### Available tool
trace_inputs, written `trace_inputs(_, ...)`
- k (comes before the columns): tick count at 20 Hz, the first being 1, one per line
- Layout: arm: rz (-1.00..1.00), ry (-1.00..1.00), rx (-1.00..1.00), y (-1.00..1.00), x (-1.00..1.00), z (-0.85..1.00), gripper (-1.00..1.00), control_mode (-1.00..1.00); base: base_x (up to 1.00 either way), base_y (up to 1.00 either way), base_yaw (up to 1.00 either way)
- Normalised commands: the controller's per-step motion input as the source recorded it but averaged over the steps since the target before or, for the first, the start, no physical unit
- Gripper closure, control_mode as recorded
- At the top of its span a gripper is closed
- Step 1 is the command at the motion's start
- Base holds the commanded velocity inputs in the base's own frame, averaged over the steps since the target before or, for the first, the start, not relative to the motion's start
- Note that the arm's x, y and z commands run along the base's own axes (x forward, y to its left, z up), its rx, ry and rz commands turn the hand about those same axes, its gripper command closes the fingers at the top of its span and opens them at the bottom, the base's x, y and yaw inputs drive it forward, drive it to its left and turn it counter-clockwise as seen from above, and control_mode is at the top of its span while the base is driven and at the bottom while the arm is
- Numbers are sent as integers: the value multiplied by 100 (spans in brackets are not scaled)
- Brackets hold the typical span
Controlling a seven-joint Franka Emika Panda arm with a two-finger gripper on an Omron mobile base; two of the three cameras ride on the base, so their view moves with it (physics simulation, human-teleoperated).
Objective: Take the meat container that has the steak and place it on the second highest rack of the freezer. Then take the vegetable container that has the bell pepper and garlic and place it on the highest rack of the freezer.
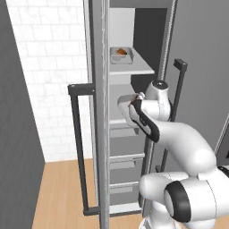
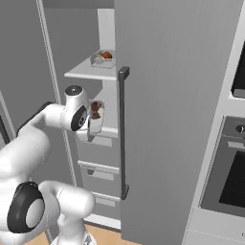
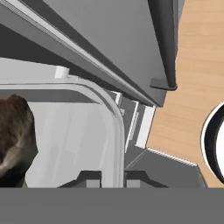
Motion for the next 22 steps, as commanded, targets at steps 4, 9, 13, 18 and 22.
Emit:
trace_inputs(4, 0, 0, 0, 0, 60, -4, 100, -100, 0, 0, 0)
trace_inputs(9, 0, 0, 0, 0, 62, 0, 100, -100, 0, 0, 0)
trace_inputs(13, 0, 0, 0, 0, 60, -2, 100, -100, 0, 0, 0)
trace_inputs(18, -2, 0, 0, -4, 52, -7, 100, -100, 0, 0, 0)
trace_inputs(22, -3, 0, 0, 0, 57, -10, 100, -100, 0, 0, 0)
